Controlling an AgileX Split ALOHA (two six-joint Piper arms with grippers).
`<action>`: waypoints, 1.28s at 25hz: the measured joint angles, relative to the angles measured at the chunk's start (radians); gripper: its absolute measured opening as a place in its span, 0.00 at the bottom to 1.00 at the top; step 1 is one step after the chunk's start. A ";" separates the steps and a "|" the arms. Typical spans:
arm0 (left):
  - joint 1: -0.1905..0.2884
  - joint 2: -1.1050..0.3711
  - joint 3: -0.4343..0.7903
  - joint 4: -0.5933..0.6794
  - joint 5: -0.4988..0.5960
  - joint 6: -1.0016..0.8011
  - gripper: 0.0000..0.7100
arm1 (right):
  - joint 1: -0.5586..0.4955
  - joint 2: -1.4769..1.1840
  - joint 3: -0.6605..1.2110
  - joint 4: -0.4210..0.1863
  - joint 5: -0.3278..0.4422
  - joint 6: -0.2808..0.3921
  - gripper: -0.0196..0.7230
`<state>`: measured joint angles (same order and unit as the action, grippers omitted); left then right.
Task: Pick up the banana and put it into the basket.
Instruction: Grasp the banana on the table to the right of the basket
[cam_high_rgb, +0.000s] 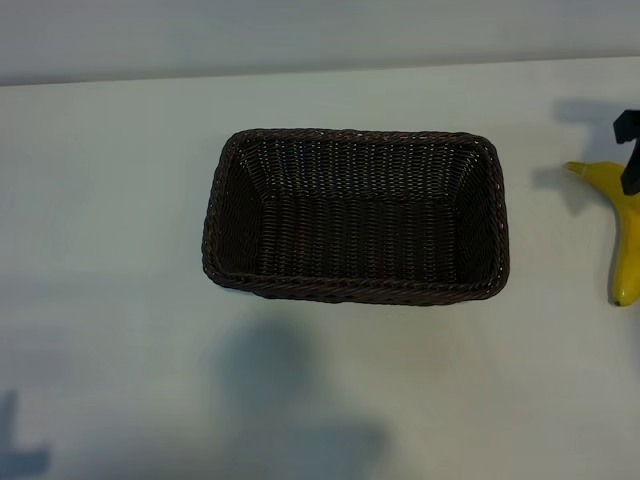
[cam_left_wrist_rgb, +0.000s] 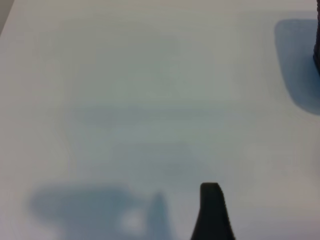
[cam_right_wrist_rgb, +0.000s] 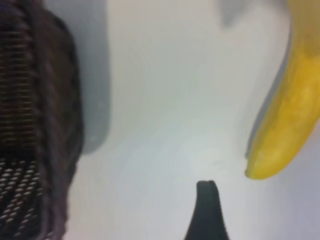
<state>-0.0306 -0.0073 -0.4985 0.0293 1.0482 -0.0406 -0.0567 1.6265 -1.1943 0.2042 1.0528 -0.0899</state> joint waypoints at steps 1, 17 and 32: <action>0.000 0.000 0.000 0.000 0.000 0.000 0.76 | 0.000 0.015 0.000 -0.019 -0.012 0.003 0.78; 0.000 0.000 0.000 0.000 0.000 0.001 0.76 | 0.000 0.186 -0.001 -0.186 -0.180 0.025 0.79; 0.000 0.000 0.000 0.000 -0.001 0.001 0.76 | 0.000 0.307 -0.008 -0.173 -0.238 0.015 0.84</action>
<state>-0.0306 -0.0073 -0.4985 0.0293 1.0473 -0.0396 -0.0567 1.9334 -1.2020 0.0311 0.8152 -0.0749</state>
